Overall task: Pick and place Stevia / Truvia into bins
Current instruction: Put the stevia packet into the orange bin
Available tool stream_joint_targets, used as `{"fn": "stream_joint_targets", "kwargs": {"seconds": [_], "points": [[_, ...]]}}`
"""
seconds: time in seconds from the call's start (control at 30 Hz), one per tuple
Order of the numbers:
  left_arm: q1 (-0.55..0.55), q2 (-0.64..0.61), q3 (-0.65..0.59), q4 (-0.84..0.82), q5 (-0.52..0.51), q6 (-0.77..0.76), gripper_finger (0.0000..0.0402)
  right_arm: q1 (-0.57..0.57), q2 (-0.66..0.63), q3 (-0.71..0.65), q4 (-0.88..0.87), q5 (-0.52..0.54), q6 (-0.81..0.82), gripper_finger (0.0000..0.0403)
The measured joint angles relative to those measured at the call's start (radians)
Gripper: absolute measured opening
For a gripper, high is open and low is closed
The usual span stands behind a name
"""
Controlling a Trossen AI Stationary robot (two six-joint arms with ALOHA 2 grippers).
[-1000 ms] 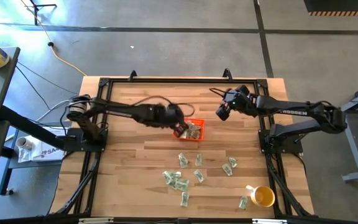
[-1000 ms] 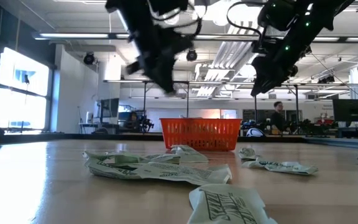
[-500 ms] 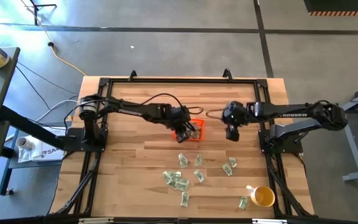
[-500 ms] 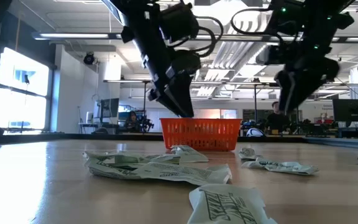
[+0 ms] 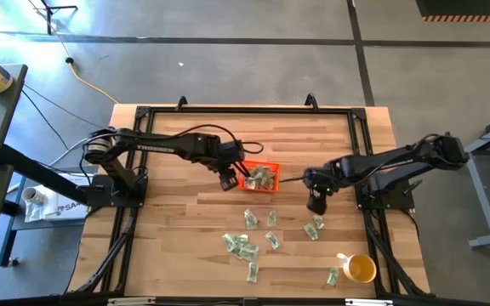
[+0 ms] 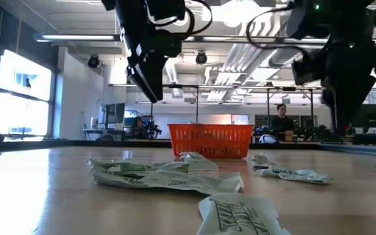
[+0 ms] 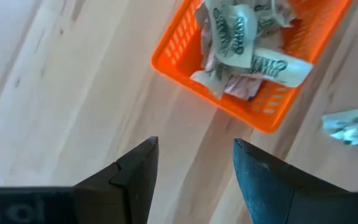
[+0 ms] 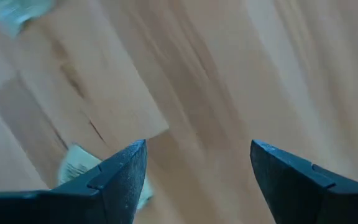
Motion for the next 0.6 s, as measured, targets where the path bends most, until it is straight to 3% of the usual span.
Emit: {"fn": "stream_joint_targets", "kwargs": {"seconds": [0.2,0.6], "points": [[0.000,-0.001,-0.058,0.016,0.020,0.047,0.0241,0.068,0.074,0.000,-0.023,-0.095,0.453,0.0277],[0.000,-0.180,-0.327,0.128,0.038,0.054,0.0241,0.278,0.194,0.000,0.012,-0.133,0.939,0.0277]]}}
